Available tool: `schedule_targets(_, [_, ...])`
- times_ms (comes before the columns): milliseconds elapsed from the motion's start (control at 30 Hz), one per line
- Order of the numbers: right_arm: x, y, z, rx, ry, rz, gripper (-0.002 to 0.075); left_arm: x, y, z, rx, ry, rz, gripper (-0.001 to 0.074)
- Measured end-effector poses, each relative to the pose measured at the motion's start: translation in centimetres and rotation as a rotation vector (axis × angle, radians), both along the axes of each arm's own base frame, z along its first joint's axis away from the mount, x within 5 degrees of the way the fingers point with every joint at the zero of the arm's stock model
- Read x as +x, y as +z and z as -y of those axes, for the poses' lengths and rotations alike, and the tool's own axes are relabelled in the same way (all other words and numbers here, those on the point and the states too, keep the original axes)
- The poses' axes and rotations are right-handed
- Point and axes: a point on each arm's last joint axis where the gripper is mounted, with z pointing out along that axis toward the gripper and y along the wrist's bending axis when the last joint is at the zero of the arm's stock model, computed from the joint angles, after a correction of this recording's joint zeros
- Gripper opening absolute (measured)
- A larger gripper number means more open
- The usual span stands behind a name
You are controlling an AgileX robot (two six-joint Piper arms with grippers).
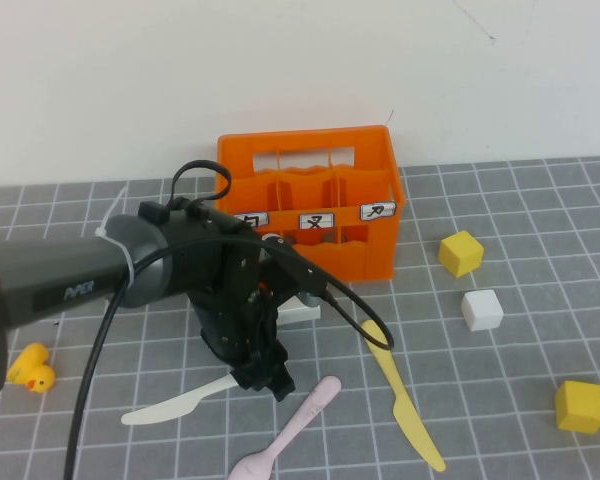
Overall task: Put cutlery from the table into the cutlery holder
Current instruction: Pick up the knife
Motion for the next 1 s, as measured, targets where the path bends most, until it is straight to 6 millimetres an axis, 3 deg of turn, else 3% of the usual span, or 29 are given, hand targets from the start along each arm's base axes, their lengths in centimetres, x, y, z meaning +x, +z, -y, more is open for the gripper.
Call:
schedule_targets(100, [0.0,0.0,0.0,0.002,0.0,0.0,-0.0003,0.0,-0.1,0.0,0.005,-0.018,-0.002,0.0287])
schedule_targets(267, [0.0,0.0,0.0,0.002,0.0,0.0,-0.0003,0.0,-0.2,0.2,0.012,-0.036,-0.008,0.0182])
schedule_targets(767, [0.0,0.0,0.0,0.005,-0.001,0.002,-0.0003,0.3,0.8,0.5,0.029,-0.037,-0.026,0.0181])
schedule_targets(1000, [0.0,0.0,0.0,0.006,-0.002,0.003,-0.0003,0.1,5.3,0.3,-0.014,-0.035,0.047,0.0181])
